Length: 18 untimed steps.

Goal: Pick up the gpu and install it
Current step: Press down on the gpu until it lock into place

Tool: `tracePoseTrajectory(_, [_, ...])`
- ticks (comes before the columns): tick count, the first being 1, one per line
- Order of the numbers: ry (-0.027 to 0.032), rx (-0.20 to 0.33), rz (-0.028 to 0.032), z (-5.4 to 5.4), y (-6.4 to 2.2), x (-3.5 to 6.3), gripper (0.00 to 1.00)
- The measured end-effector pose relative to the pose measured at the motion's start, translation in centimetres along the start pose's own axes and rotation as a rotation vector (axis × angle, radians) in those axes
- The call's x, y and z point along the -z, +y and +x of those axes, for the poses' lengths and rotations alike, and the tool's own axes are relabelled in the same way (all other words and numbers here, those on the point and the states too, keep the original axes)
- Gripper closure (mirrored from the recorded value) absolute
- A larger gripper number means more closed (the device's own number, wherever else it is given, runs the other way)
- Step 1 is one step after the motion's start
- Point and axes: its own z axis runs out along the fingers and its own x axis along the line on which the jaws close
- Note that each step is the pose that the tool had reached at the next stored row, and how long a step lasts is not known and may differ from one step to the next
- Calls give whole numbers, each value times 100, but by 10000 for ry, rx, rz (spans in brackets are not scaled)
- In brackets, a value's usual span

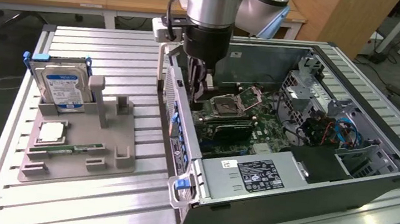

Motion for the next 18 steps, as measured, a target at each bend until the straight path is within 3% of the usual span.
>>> tracePoseTrajectory(18, [1, 1, -1, -4, 42, -45, 90])
